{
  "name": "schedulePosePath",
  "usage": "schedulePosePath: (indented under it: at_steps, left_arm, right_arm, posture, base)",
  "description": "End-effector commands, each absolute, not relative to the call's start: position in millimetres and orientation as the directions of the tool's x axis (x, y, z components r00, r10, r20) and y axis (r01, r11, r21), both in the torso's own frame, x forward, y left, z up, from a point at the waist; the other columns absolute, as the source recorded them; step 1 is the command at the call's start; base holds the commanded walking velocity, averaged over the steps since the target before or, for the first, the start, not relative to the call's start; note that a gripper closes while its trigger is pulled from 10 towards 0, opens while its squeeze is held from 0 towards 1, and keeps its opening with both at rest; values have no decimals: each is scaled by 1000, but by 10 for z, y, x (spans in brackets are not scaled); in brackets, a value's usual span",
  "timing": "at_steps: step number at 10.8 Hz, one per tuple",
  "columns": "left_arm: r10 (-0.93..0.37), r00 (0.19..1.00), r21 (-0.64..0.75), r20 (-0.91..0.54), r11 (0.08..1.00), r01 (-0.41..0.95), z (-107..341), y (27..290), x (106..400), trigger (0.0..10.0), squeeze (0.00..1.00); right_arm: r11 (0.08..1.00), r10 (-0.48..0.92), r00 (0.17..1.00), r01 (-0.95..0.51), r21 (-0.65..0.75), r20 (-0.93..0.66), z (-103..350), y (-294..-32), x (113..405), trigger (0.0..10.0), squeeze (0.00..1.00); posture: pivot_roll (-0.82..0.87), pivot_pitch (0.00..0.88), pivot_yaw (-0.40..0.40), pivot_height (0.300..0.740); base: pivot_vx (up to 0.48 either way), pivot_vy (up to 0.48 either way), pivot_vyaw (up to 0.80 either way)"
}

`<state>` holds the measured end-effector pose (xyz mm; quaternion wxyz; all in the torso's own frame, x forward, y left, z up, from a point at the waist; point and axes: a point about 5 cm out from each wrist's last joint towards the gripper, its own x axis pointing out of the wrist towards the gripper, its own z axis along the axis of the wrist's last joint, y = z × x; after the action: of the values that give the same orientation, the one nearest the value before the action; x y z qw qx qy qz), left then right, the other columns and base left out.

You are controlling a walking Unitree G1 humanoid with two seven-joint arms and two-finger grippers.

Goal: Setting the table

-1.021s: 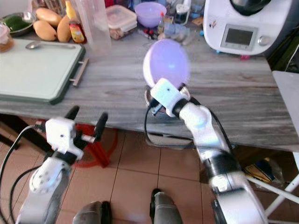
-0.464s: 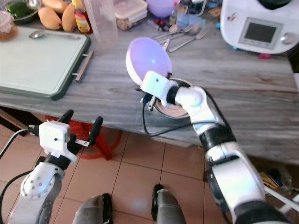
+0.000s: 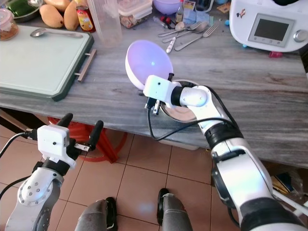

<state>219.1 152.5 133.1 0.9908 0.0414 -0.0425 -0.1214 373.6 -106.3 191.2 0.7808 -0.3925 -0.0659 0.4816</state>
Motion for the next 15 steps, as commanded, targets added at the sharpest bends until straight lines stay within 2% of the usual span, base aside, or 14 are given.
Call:
schedulePosePath:
  at_steps: [1, 2, 6, 13, 15]
  left_arm:
    - [-249, 966, 94, 62, 965, 243, 1331, 1525, 2160, 10000, 0]
    - [-246, 968, 93, 54, 966, 241, 1324, 1528, 2161, 10000, 0]
    - [-252, 967, 86, 42, 965, 248, 1297, 1507, 2182, 10000, 0]
    - [-255, 966, 67, 40, 965, 252, 1225, 1451, 2298, 10000, 0]
    - [-249, 967, 63, 45, 967, 246, 1214, 1458, 2311, 10000, 0]
  right_arm:
    - [180, 815, 496, -709, -682, -301, 1928, -1019, 3735, 10000, 75]
    - [176, 811, 502, -700, -692, -301, 1935, -1028, 3751, 10000, 1000]
    - [180, 797, 544, -631, -754, -265, 2034, -1094, 3785, 10000, 1000]
    - [171, 839, 505, -600, -781, -204, 2291, -1082, 3778, 10000, 1000]
    - [275, 854, 512, -591, -758, -90, 2432, -1119, 3755, 10000, 1000]
  posture:
    - [109, 259, 3, 740]
    - [110, 260, 2, 740]
    - [92, 251, -5, 740]
    - [54, 203, -20, 740]
    - [45, 195, -24, 740]
  base:
    - [0, 0, 0]
    - [0, 0, 0]
    - [0, 0, 0]
    - [0, 0, 0]
    - [0, 0, 0]
